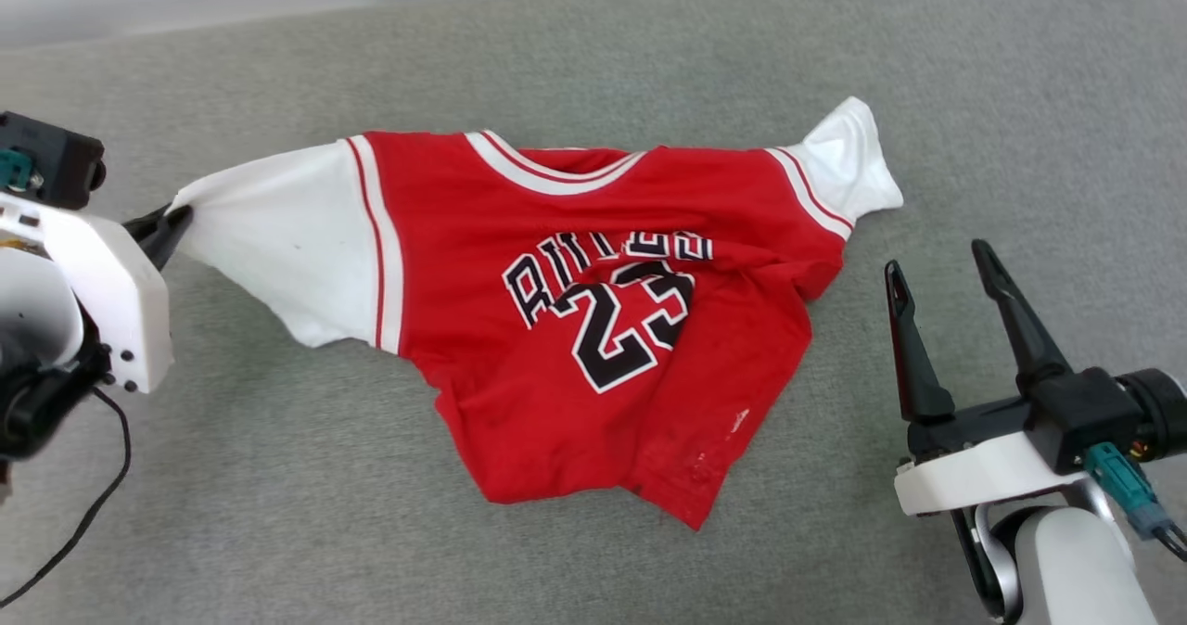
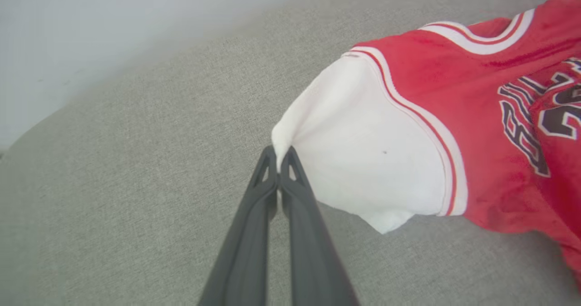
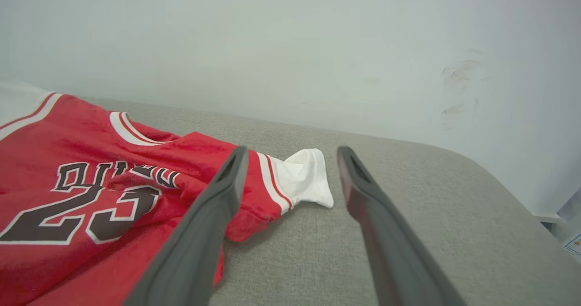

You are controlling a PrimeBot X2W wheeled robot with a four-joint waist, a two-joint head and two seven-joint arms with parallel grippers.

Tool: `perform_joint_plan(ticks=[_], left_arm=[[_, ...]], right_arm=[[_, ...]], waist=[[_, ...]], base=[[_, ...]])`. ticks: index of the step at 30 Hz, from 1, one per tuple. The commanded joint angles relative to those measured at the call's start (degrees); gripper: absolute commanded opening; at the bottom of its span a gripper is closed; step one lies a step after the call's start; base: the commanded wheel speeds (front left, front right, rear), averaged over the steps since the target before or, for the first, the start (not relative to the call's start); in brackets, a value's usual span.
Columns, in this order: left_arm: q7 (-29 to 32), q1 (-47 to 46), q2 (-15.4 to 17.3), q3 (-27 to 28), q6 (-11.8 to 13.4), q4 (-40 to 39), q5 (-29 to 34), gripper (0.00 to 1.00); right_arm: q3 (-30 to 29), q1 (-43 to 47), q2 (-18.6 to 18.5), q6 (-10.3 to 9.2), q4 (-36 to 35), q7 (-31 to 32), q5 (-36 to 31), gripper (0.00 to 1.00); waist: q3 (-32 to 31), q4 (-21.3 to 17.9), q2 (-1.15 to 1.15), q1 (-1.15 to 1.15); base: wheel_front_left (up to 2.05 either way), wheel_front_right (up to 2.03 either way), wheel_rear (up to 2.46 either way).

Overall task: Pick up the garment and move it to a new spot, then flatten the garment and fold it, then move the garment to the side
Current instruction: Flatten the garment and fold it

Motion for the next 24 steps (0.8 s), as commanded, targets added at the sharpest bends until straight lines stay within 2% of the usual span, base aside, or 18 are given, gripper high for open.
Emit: perform_joint_plan(ticks=[1,4,7,14,18,21,24], left_arm=[[-1.41,1.50,0.64,0.40,0.52,-2.09,0.49,0.00],[-3.43,4.08,1.56,0.43,2.03,-8.42,1.04,0.00],[-4.54,6.10,2.25,0.38,4.33,-14.92,2.00,0.00],[-5.21,8.88,2.98,-0.62,8.41,-28.09,4.75,0.00],[-4.98,8.20,2.29,-1.22,9.65,-32.93,6.73,0.00],[-4.96,6.94,1.22,-1.90,10.02,-35.48,8.53,0.00],[-4.77,5.79,-0.35,-2.85,10.15,-37.30,10.11,0.00]], right_arm=[[-0.22,0.12,0.06,-0.04,1.32,-0.10,-0.44,1.00],[-0.52,-2.34,-1.50,-0.04,3.71,3.67,2.04,1.00],[1.81,-6.19,-6.84,-0.04,3.70,13.94,6.94,1.00],[5.25,-20.88,-19.82,-0.03,2.17,51.03,21.01,1.00],[6.49,-30.56,-23.69,-0.03,4.40,67.64,25.05,1.00],[7.01,-36.53,-25.19,-0.04,8.15,74.15,24.79,1.00],[6.95,-40.32,-25.16,-0.04,12.88,77.41,23.43,1.00]], waist=[[-1.54,1.52,0.00,0.00],[-2.35,2.96,0.00,0.00],[-2.39,4.51,0.00,0.00],[0.39,7.88,0.00,0.00],[3.19,10.35,0.00,0.00],[5.37,12.40,0.00,0.00],[7.07,14.52,0.00,0.00]], base=[[0.00,0.00,0.00],[0.00,0.00,0.00],[0.00,0.00,0.00],[0.00,0.00,0.00],[0.00,0.00,0.00],[0.00,0.00,0.00],[0.00,0.00,0.00]])
